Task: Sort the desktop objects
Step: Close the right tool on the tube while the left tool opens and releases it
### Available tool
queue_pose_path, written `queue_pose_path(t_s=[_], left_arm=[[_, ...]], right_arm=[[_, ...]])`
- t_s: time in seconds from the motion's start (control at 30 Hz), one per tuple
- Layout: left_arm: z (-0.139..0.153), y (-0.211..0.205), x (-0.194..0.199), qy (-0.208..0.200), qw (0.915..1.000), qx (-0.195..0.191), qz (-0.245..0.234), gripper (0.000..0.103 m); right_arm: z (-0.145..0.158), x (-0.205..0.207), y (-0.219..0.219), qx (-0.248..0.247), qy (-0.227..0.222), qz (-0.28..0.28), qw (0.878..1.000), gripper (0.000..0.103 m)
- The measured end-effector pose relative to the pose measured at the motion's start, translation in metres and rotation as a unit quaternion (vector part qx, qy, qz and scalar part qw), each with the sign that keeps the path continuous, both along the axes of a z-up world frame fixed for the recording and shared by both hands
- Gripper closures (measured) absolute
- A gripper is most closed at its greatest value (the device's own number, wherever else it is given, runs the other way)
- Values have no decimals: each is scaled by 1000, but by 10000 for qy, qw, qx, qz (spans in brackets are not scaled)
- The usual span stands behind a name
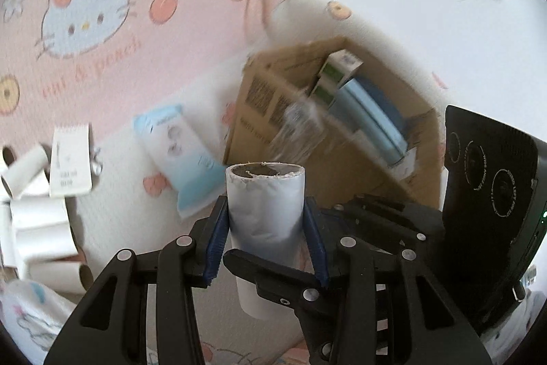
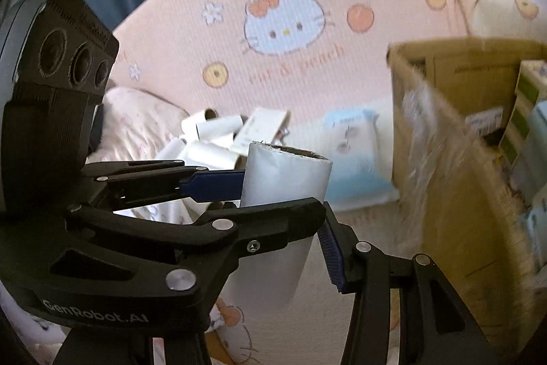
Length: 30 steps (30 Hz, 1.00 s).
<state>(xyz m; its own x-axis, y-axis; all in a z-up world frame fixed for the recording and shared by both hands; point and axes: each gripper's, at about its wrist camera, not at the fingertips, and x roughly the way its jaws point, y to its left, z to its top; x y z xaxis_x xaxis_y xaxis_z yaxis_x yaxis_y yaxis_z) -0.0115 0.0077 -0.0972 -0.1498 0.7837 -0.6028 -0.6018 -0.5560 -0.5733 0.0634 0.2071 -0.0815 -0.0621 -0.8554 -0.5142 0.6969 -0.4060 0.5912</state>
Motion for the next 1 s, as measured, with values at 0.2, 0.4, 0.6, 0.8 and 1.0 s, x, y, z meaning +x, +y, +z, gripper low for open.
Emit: queue_pose_path(t_s=[0.2, 0.4, 0.6, 0.8, 1.0], left_arm=[[43, 10, 0, 491, 9987, 80, -83, 57], [87, 29, -9, 776, 9967, 144, -185, 57], [109, 57, -25, 772, 9963, 196, -307, 56], [118, 90, -40, 543, 9975, 145, -439, 56], [119, 116, -56, 125, 9985, 114, -512, 56]], right_arm=[[32, -15, 20, -19, 385, -139, 9992, 58], [64, -39, 47, -105, 795, -276, 9964, 58], [77, -76, 73, -256, 682, -323, 9968, 59], [81, -104, 84, -39, 719, -281, 9970, 59], [68, -131, 93, 62, 489, -245, 9985, 59]])
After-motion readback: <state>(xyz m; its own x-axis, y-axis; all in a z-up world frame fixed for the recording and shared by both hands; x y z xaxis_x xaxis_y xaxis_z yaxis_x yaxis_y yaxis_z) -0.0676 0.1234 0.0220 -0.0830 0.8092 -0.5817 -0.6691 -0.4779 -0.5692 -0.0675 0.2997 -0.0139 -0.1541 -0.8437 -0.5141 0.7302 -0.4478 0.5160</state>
